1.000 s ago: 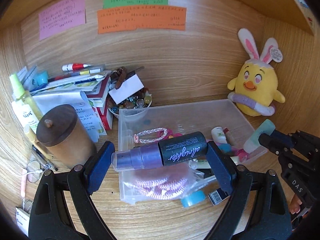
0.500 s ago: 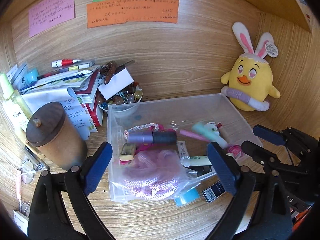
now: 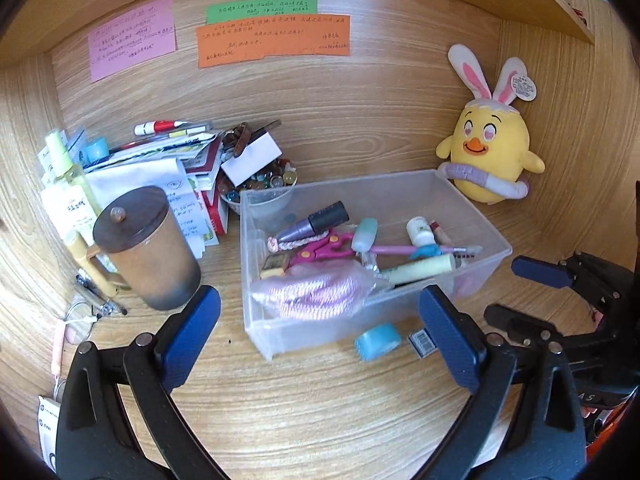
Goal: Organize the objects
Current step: 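Carry the marker and light-blue bottle into the clear box and release both, then grasp the blue tape roll with the left gripper while the right grasps the blue card box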
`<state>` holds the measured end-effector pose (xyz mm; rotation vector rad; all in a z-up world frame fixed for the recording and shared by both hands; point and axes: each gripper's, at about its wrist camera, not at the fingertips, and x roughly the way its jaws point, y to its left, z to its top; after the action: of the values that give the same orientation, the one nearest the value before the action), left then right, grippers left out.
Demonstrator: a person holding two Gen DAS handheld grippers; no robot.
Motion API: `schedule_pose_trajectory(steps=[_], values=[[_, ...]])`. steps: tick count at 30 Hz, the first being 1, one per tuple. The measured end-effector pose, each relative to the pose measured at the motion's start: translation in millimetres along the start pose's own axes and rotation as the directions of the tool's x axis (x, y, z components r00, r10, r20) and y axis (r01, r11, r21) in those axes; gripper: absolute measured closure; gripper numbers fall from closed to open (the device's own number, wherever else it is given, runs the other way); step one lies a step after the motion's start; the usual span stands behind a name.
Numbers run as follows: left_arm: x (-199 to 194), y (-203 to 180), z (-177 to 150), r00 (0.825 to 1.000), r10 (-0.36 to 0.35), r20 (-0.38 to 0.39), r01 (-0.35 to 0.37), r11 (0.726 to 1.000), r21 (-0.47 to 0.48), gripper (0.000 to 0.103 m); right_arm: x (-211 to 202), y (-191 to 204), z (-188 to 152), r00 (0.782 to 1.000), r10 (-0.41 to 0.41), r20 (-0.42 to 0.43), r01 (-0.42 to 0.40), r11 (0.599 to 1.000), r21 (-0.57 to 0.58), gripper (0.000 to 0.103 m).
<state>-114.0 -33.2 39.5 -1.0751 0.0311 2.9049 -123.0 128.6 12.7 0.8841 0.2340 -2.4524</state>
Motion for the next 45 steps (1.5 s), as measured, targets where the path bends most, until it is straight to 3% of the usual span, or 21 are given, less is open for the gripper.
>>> schedule_pose_trajectory(steps=[5, 15, 19, 22, 26, 30, 32, 33, 40, 41, 43, 44, 45], values=[[-3, 2, -18, 1.0, -0.028, -0.003, 0.028, 1.0, -0.006, 0.002, 24, 7, -18, 0.995, 0.02, -0.093, -0.02, 1.0, 0.004, 0.046], [22, 10, -49, 0.991, -0.079, -0.107, 0.071, 0.994, -0.08, 0.003, 65, 15, -27, 0.978, 0.026, -0.206, -0.027, 1.0, -0.002, 0.046], [32, 9, -56, 0.987, -0.078, -0.141, 0.066, 0.994, -0.084, 0.015, 72, 20, -28, 0.977, 0.005, -0.212, -0.01, 1.0, -0.021, 0.046], [38, 6, -58, 0.983, -0.08, -0.163, 0.067, 0.994, -0.081, 0.019, 75, 23, -28, 0.978, -0.013, -0.21, 0.003, 0.999, -0.048, 0.047], [44, 1, -55, 0.982, -0.085, -0.167, 0.072, 0.994, -0.079, 0.019, 73, 24, -28, 0.979, -0.022, -0.203, 0.008, 0.998, -0.066, 0.059], [50, -7, -51, 0.98, -0.091, -0.175, 0.079, 0.994, -0.077, 0.019, 69, 19, -30, 0.981, -0.019, -0.194, 0.009, 0.998, -0.055, 0.062], [54, -12, -50, 0.979, -0.092, -0.181, 0.08, 0.994, -0.073, 0.019, 63, 14, -31, 0.982, -0.011, -0.189, 0.002, 0.999, -0.046, 0.08], [57, -14, -49, 0.979, -0.089, -0.184, 0.077, 0.994, -0.074, 0.019, 59, 11, -31, 0.983, -0.008, -0.183, 0.001, 0.999, -0.037, 0.084], [77, -26, -44, 0.972, -0.086, -0.22, 0.066, 0.993, -0.097, 0.026, 49, -5, -36, 0.984, 0.001, -0.178, -0.002, 1.0, -0.003, 0.085], [81, -27, -43, 0.97, -0.088, -0.228, 0.065, 0.992, -0.105, 0.028, 49, -6, -35, 0.983, 0.009, -0.186, -0.009, 1.0, 0.003, 0.083], [87, -28, -43, 0.964, -0.103, -0.243, 0.075, 0.99, -0.124, 0.037, 49, -8, -36, 0.981, 0.028, -0.193, -0.026, 1.0, 0.012, 0.067], [89, -29, -44, 0.962, -0.107, -0.25, 0.077, 0.989, -0.128, 0.04, 49, -9, -37, 0.981, 0.028, -0.189, -0.026, 1.0, 0.013, 0.049], [91, -30, -44, 0.961, -0.108, -0.256, 0.077, 0.989, -0.128, 0.047, 49, -8, -37, 0.983, 0.021, -0.184, -0.02, 1.0, 0.01, 0.038]])
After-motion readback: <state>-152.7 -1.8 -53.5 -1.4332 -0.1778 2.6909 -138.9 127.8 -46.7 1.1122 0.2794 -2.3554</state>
